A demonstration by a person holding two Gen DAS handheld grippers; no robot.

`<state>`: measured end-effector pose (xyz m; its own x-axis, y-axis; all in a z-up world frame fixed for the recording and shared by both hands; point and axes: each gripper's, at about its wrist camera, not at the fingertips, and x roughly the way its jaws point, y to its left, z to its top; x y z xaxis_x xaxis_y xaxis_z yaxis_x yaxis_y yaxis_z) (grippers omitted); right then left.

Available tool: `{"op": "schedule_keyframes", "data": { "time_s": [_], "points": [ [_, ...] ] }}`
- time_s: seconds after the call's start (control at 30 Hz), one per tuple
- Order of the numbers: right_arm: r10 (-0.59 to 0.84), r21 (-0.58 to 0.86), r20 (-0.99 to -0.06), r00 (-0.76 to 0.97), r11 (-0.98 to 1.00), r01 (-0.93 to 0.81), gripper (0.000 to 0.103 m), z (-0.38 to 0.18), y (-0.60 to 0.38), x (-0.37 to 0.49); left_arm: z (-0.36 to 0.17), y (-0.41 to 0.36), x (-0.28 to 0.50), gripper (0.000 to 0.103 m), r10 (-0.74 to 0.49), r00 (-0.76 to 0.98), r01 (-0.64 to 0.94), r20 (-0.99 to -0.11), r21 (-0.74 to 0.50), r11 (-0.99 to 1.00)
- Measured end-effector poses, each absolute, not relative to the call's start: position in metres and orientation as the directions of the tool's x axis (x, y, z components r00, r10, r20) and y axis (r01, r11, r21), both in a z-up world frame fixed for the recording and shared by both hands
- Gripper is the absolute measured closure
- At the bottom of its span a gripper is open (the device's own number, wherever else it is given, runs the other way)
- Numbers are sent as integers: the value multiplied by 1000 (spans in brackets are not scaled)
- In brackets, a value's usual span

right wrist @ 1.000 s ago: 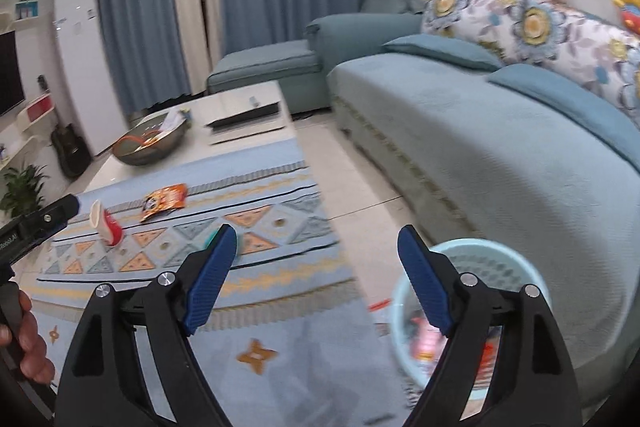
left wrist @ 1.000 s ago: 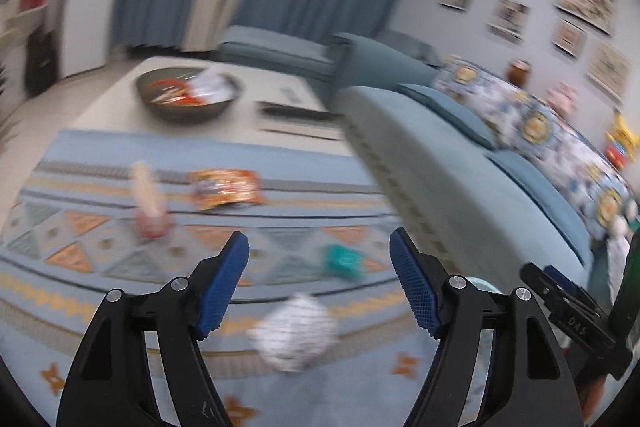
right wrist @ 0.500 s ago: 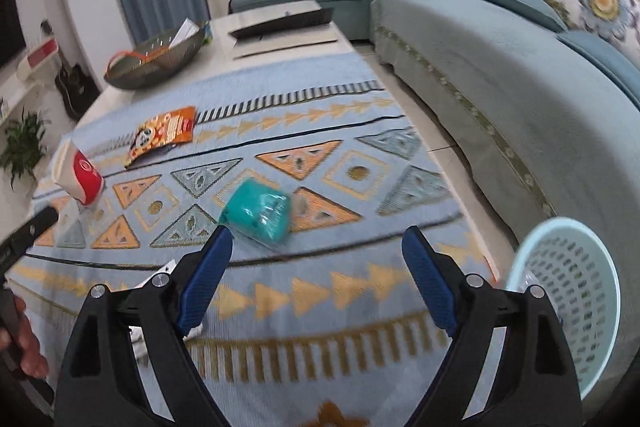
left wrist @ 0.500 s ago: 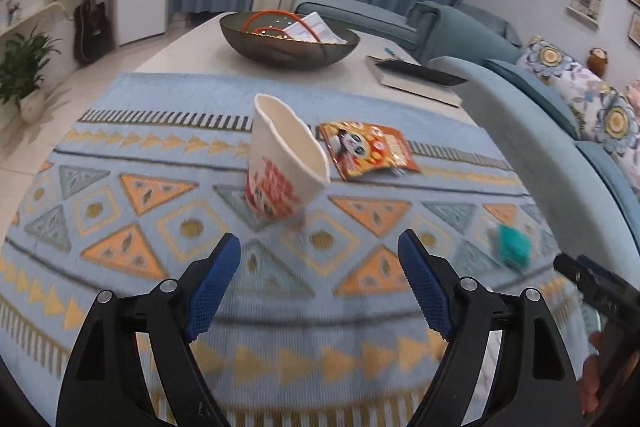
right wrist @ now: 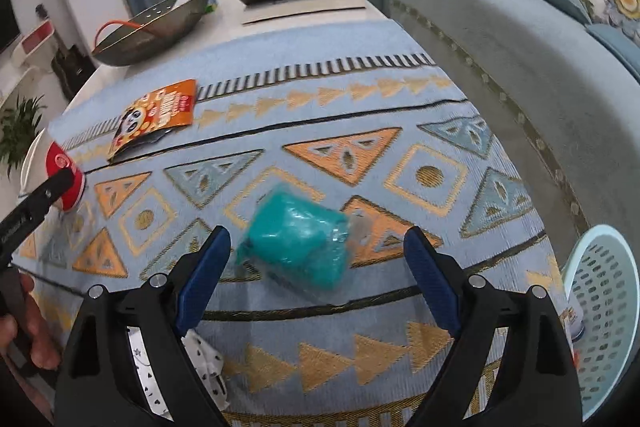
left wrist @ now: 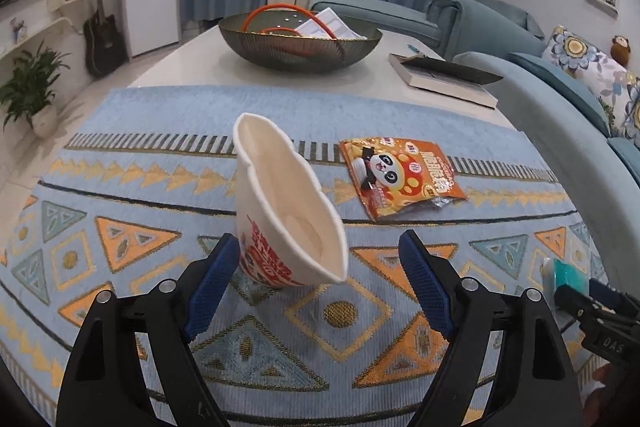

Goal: Collect trash
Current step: 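Move both open tools to the rug toward the paper cup and teal bag, then grasp the white paper cup with the left tool while the right tool grasps the teal bag, then carry the paper cup and teal bag to the basket and release both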

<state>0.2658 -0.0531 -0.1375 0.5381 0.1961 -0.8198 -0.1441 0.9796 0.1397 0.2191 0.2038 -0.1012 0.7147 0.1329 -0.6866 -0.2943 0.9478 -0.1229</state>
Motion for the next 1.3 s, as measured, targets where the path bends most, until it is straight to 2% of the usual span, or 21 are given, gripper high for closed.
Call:
{"op": "schedule_keyframes", "data": {
  "time_s": [0.1, 0.13, 0.17, 0.23, 0.43, 0.67, 0.83, 1.03, 1.17, 1.3],
  "points": [
    [192, 142, -819, 541, 981, -133, 34, -138, -56, 267, -102, 209, 219, 29, 118, 717, -297, -687, -149, 943],
    [180, 127, -817, 548, 983, -133, 46, -137, -54, 266, -103, 210, 219, 36, 116, 710, -301, -695, -150, 942],
    [181, 121, -814, 552, 982, -143, 53, -137, -52, 265, -103, 212, 219, 47, 120, 706, -309, -698, -150, 939],
    [182, 104, -805, 565, 980, -168, 57, -135, -46, 262, -106, 216, 220, 59, 103, 700, -312, -707, -172, 934],
    [164, 30, -743, 648, 977, -212, 58, -122, -35, 244, -96, 215, 206, 62, 84, 753, -286, -652, -210, 935],
    [202, 69, -700, 685, 974, -216, 58, -92, -59, 213, -47, 185, 173, 62, -90, 837, -99, -540, -311, 945],
    [212, 142, -631, 746, 977, -157, 58, -37, -111, 177, 0, 136, 151, 62, -217, 854, 54, -472, -336, 940],
    [130, 141, -582, 803, 988, -58, 58, 10, -193, 132, 51, 60, 129, 62, -362, 842, 227, -401, -346, 910],
    [53, 124, -578, 815, 992, 23, 58, 22, -245, 112, 69, 0, 118, 62, -436, 813, 315, -386, -337, 887],
    [-24, 144, -622, 783, 979, 144, 58, 11, -306, 99, 70, -58, 114, 61, -500, 768, 390, -400, -328, 860]
  ]
}}
